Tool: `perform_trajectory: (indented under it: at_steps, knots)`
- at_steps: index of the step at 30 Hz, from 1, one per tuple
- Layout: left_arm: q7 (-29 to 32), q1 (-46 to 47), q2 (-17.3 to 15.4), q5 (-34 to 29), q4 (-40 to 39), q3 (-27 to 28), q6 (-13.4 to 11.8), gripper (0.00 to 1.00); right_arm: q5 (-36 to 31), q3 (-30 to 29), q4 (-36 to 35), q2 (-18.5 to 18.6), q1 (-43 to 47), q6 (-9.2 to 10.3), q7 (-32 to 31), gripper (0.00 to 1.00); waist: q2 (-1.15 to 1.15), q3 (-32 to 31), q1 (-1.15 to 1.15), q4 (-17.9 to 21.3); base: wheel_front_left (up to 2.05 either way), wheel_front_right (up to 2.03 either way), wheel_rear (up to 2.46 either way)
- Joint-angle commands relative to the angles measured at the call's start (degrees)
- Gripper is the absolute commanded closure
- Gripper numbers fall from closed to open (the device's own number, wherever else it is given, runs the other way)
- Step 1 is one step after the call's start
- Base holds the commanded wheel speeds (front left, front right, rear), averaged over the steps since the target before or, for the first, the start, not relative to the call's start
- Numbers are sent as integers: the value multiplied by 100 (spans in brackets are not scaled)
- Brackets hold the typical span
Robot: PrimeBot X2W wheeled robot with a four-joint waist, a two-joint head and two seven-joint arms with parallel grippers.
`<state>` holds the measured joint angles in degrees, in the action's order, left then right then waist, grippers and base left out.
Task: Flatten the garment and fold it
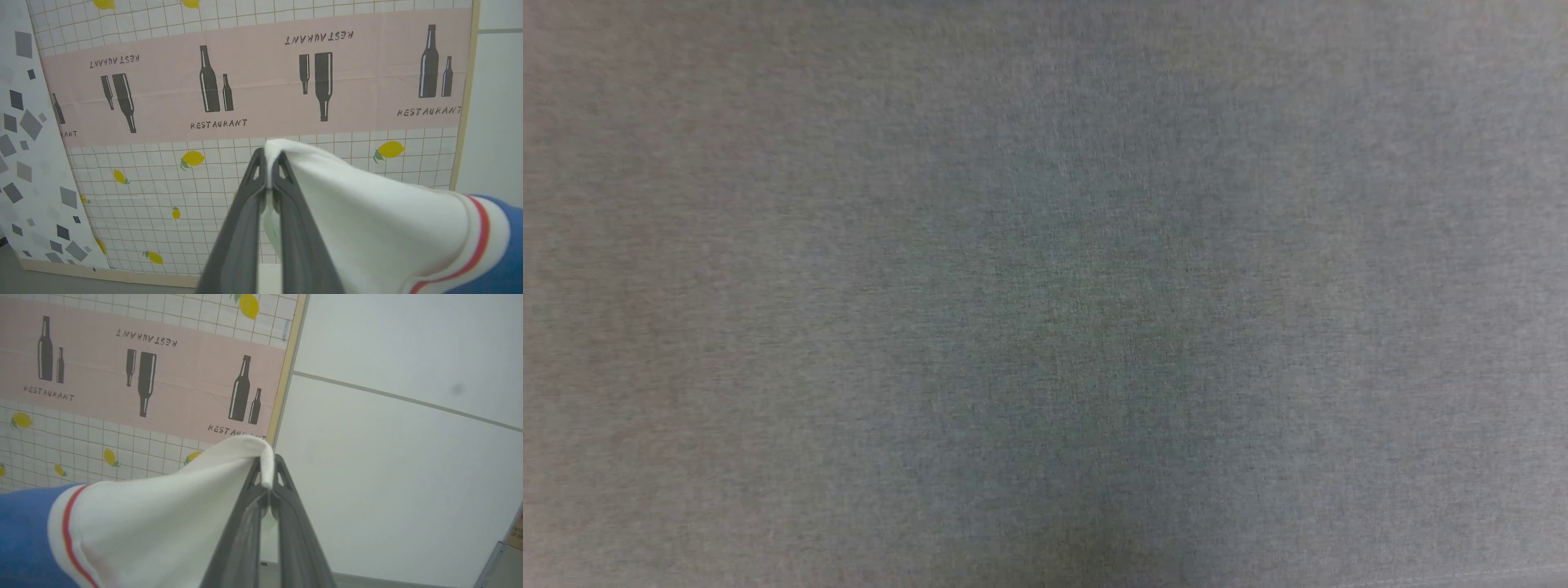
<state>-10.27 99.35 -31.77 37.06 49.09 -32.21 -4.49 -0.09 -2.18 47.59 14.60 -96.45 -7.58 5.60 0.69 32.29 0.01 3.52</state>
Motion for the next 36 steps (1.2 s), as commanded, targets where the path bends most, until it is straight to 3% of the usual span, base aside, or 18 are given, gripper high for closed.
perform_trajectory:
  at_steps: [1, 10, 19, 23, 28, 36]
  knots:
    - [-66, 76, 49, -5, 82, -4, 53, 100, -41, 42, 112, -44, -63, 9, 77, 100, -69, 361, -1, 124, 0, 0, 0]
    - [-351, -586, 272, 276, 616, 67, 416, 100, 166, 581, 873, -281, 409, 9, 413, 100, -69, 127, -1, 70, 0, 0, 0]
    - [-469, -2879, 338, 745, 219, 548, 681, 100, 1107, 1470, 1047, -300, 2266, 9, 602, 100, -69, -798, -1, -92, 0, 0, 0]
    - [-471, -4409, 346, 781, -388, 712, 548, 100, 1678, 1804, 700, -163, 3445, 9, 539, 100, -69, -1264, -1, -141, 0, 0, 0]
    - [-472, -6260, 215, 863, -1436, 1031, 157, 100, 2284, 1939, -68, 162, 5000, 9, 371, 100, -69, -1766, -1, -156, 0, 0, 0]
    - [-189, -8552, -161, 1048, -3272, 1110, -690, 100, 2540, 1356, -1822, 392, 7370, 9, -238, 100, -69, -2356, -1, -145, 0, 0, 0]
